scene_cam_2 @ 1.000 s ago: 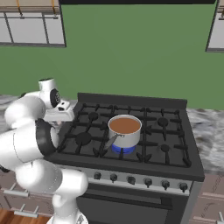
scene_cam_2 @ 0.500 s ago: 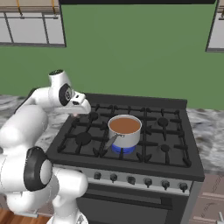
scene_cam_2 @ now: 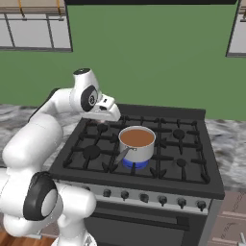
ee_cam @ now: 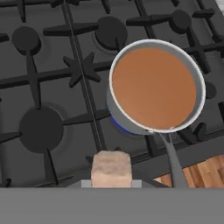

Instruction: Pick up the sugar cube(s) and place them in the saucepan with hot chocolate.

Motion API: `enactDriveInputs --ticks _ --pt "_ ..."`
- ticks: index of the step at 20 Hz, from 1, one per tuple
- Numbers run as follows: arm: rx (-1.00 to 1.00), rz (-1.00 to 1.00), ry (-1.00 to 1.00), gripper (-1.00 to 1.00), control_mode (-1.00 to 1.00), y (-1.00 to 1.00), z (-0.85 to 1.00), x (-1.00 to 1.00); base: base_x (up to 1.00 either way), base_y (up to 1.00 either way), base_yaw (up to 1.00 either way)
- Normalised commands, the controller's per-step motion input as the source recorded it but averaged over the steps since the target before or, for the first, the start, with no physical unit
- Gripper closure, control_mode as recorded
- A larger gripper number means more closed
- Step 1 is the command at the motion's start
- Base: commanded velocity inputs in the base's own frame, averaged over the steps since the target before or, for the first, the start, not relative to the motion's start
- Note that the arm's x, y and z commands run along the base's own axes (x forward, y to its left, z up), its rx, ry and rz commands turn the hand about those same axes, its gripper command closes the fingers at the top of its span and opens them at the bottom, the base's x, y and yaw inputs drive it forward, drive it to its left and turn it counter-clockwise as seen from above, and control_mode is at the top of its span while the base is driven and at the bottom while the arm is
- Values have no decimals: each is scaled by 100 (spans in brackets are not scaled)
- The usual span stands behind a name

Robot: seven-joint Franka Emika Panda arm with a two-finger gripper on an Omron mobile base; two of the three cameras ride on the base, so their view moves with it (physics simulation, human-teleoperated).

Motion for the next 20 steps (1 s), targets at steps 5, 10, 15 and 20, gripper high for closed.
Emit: enactDriveInputs --ticks 5,10,15,20 --pt "2 -17 11 100 -100 -89 1 1 0 0 0" --pt "12 -16 6 100 -100 -87 -4 10 0 0 0" --pt "12 -5 0 100 -100 -43 -1 14 0 0 0" --pt "13 0 0 100 -100 -4 -3 17 0 0 0"
